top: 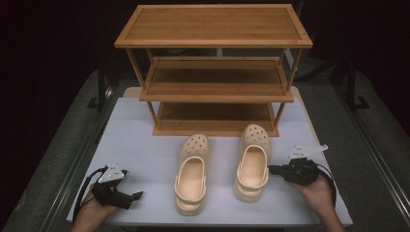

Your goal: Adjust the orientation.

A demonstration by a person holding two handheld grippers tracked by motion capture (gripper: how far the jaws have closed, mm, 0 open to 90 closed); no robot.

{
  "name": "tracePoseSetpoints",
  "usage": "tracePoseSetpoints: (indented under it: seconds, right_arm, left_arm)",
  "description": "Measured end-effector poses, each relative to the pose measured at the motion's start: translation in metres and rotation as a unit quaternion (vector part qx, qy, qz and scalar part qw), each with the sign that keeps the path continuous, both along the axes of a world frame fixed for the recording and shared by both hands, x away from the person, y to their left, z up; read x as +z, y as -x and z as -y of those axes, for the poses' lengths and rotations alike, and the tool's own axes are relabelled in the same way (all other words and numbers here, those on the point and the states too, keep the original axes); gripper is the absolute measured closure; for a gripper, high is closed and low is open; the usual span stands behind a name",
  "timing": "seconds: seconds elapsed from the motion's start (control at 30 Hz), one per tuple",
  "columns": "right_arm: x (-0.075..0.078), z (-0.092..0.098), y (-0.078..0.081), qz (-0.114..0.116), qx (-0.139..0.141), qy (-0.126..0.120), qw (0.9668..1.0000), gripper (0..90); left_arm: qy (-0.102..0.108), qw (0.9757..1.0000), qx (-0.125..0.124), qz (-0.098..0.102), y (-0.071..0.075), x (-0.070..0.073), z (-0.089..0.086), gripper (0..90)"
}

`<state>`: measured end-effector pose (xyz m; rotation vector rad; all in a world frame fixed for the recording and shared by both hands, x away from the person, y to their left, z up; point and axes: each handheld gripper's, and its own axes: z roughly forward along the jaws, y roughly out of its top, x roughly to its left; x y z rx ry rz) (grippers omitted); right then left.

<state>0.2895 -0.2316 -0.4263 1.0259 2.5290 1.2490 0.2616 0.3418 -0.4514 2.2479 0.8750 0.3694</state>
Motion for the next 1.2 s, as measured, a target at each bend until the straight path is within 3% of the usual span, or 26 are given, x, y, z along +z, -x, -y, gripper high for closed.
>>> tracePoseSetpoints:
  seconds: [0.37, 0.83, 1.03, 1.2]
  right_arm:
    - [-0.004, -0.015, 0.01, -0.002, 0.023, -0.016, 0.9996, 89.8]
    - [-0.002, -0.059, 0.018, 0.0, 0.091, -0.006, 0.9958, 89.8]
    - [-0.001, -0.053, 0.017, -0.001, 0.086, -0.01, 0.9962, 89.8]
    - [0.009, -0.027, 0.002, 0.022, 0.034, -0.016, 0.9991, 89.8]
  left_arm:
    - [-0.001, 1.0, 0.0, -0.001, 0.0, 0.0, 0.0, 0.0]
    - [0.0, 1.0, 0.0, -0.001, 0.0, 0.0, 0.0, 0.0]
    - [0.0, 1.0, 0.0, -0.001, 0.0, 0.0, 0.0, 0.0]
    - [0.0, 1.0, 0.0, -0.002, 0.0, 0.0, 0.0, 0.0]
